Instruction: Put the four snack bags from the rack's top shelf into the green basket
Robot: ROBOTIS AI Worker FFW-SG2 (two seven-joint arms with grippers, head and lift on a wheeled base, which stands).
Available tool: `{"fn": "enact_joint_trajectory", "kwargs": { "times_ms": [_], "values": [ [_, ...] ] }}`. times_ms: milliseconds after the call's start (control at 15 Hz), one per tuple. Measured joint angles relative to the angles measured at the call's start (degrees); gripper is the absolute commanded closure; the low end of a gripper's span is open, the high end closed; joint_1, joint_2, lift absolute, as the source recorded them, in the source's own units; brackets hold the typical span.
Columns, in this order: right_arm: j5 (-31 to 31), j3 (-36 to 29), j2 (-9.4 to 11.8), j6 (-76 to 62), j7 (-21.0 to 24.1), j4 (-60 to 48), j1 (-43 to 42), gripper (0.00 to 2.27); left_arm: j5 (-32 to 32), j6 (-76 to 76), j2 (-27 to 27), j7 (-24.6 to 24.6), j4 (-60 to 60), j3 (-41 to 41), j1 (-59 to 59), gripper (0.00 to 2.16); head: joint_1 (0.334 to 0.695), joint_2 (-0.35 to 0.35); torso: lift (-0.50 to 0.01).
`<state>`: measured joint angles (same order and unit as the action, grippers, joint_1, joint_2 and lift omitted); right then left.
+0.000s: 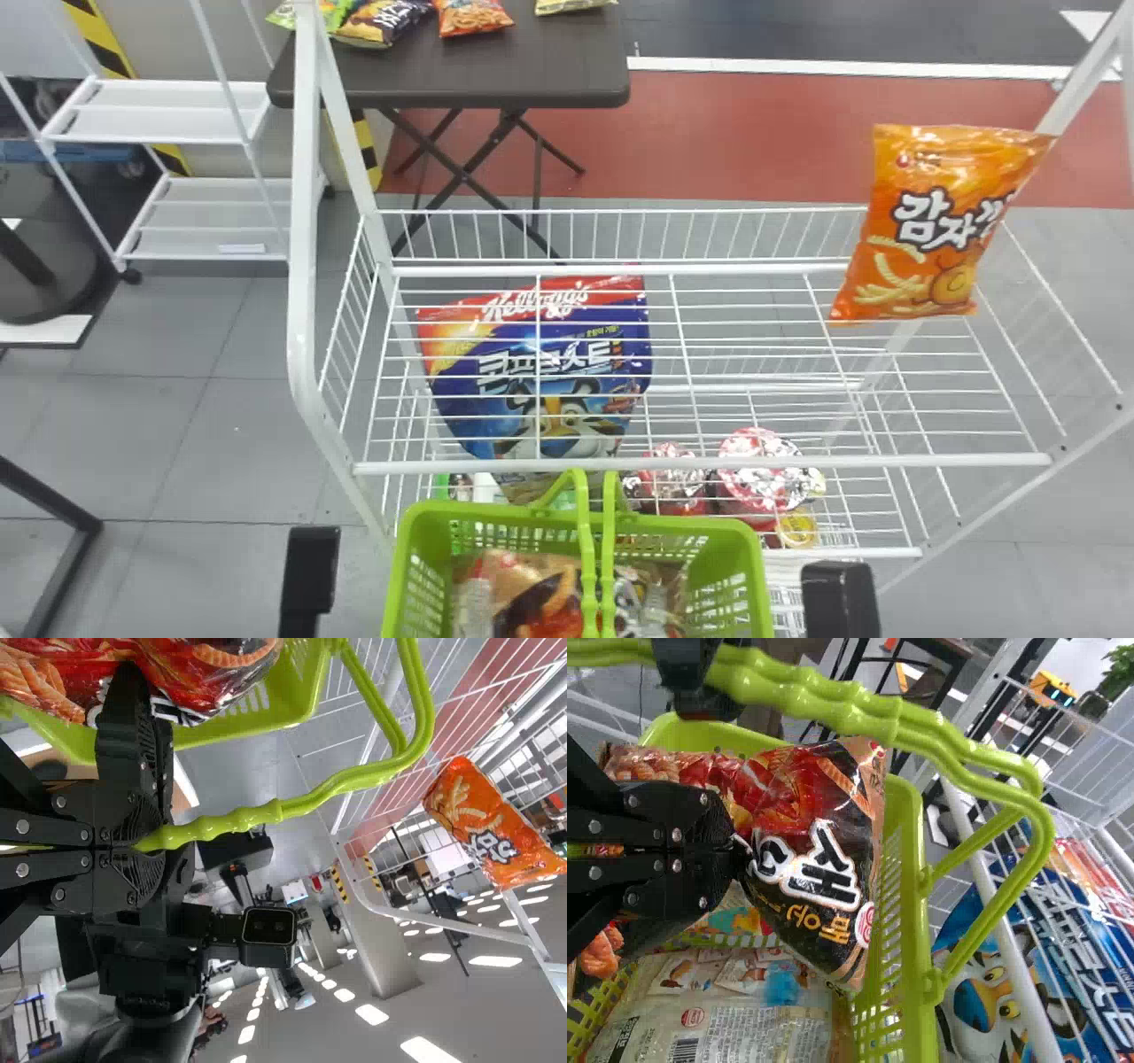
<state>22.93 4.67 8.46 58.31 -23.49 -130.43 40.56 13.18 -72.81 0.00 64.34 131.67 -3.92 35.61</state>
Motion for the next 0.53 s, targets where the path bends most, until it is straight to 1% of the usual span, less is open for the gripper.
{"fn": "enact_joint_trajectory", "kwargs": {
  "times_ms": [200,267,333,400,533],
  "values": [
    [-2.19,-4.18,0.30,-0.22,1.09,-1.91,1.21,0.06,0.00,0.07,0.00,0.00,0.00,-0.02,-0.02,2.15,0.695,-0.177,0.000],
    [-2.56,-6.01,0.32,-0.57,1.54,-2.90,1.72,0.06,0.00,0.06,0.00,0.00,0.04,0.01,-0.02,2.15,0.695,-0.252,0.000],
    [-2.97,-7.10,0.32,-1.12,1.86,-3.64,2.01,0.06,0.00,0.06,0.00,0.00,0.10,0.07,-0.02,2.15,0.695,-0.252,0.000],
    [-3.34,-8.05,0.33,-2.14,2.07,-4.16,2.16,0.06,0.00,0.05,0.00,0.00,0.14,0.21,-0.02,2.15,0.695,-0.303,0.000],
    [-3.66,-9.72,0.33,-7.38,2.90,-4.71,2.12,0.06,0.00,-0.01,0.00,-0.07,0.27,0.46,0.06,2.15,0.695,-0.340,0.000]
  ]
}}
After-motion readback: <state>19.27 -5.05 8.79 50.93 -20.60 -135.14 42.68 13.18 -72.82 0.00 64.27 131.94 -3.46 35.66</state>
